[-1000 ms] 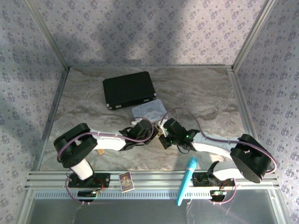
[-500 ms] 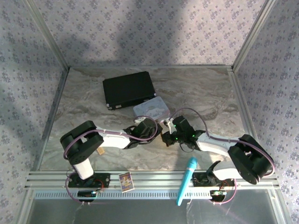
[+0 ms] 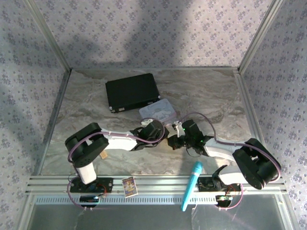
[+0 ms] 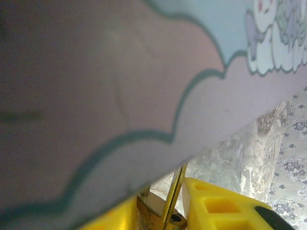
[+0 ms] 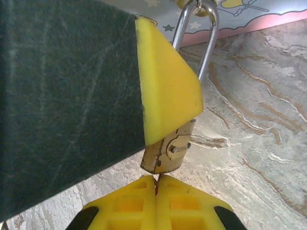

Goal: Unlock a padlock with a key

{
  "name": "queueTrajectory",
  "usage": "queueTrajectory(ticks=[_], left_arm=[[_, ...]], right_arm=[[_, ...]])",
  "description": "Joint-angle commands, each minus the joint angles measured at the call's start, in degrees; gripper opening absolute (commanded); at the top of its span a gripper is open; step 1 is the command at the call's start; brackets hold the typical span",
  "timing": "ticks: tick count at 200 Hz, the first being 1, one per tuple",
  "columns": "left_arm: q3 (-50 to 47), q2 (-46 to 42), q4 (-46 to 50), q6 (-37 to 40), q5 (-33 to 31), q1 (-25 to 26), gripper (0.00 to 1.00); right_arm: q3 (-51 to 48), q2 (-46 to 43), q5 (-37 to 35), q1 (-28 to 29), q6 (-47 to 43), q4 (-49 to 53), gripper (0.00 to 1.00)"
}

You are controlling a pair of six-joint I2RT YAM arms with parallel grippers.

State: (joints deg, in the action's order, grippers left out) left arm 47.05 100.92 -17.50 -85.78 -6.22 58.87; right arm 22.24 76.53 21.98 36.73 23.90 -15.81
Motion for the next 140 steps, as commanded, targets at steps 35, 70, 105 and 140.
queueTrajectory(ticks=[35,70,105,140], left_arm=[[2.8,4.6,15.5,2.3,5.1,1.6,0.06],[2.7,3.8,18.0,3.2,4.9,1.7,0.02],[1.6,1.9,20.1,4.6,2.8,1.4,0.01],[1.2,1.2,21.7,6.2,1.7,0.7,0.0]], right_arm=[[1.4,-1.2,-1.9,1.9,-0.7,0.9,0.03],[1.1,-1.3,-2.5,1.2,1.9,0.5,0.14],[-0.3,-4.5,-2.4,1.0,3.5,2.2,0.39],[-4.0,-13.1,-2.6,-2.1,4.9,4.7,0.41]])
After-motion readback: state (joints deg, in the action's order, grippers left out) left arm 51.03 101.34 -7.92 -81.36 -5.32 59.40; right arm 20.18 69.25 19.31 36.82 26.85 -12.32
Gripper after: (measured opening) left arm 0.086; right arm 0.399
